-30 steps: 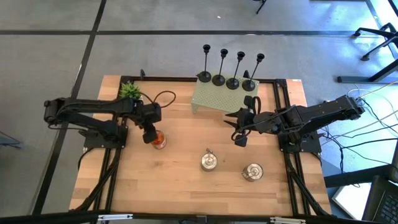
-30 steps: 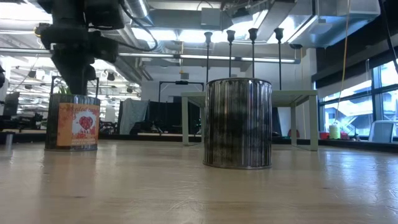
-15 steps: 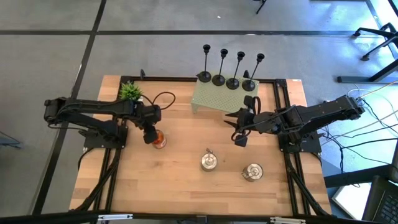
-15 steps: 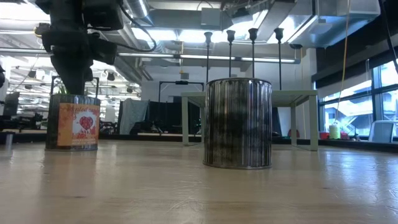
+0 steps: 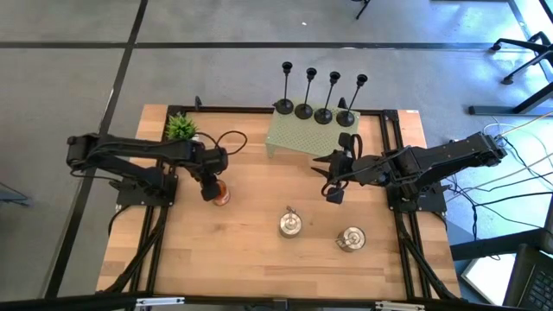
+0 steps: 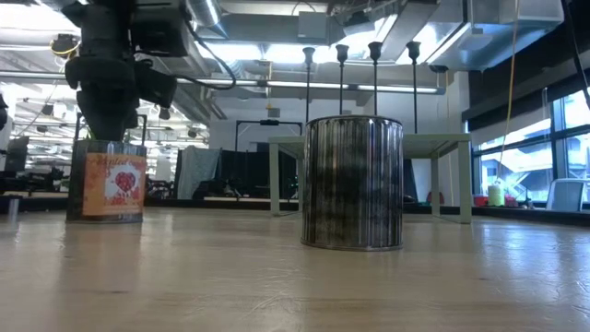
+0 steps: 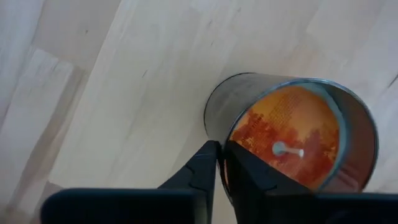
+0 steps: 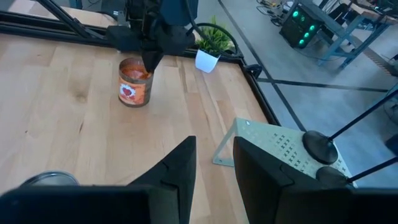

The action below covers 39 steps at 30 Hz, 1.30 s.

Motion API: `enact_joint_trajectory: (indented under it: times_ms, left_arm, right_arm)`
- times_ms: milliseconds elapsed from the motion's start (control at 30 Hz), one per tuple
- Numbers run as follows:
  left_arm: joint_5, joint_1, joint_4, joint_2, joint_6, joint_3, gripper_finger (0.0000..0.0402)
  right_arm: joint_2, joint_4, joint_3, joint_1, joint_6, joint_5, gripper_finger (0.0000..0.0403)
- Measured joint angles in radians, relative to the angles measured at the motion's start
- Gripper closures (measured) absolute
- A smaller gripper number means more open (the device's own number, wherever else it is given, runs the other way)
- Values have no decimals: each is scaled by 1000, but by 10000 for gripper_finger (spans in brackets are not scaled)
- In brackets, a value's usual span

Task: Pick & Place candle stick holders
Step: Put the top orange scented candle on the shelf

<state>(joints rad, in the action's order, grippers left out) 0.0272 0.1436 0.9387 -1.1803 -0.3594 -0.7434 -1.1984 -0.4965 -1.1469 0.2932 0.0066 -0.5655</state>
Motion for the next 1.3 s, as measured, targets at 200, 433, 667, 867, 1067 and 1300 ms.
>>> enact_joint_trajectory:
  times_ms: [200, 433, 667, 867, 1067, 1300]
  left_arm:
    - [-10, 0, -14, -14, 5, -5, 395]
    - [-12, 0, -27, -12, 6, -105, 398]
    - [-52, 3, -56, -12, 36, -261, 398]
    - [-132, 17, -85, -66, 59, -468, 398]
    - [-131, 81, -61, -237, 88, -689, 398]
    - [-138, 183, 33, -466, 191, -926, 398]
  right_arm:
    - [0, 1, 0, 0, -22, -2, 293]
    - [0, 10, 0, 0, -29, -2, 293]
    - [0, 12, 0, 0, -48, -2, 293]
    - [0, 36, 0, 0, -49, -1, 293]
    - [0, 55, 0, 0, -49, 1, 293]
    - [0, 52, 0, 0, -49, 1, 293]
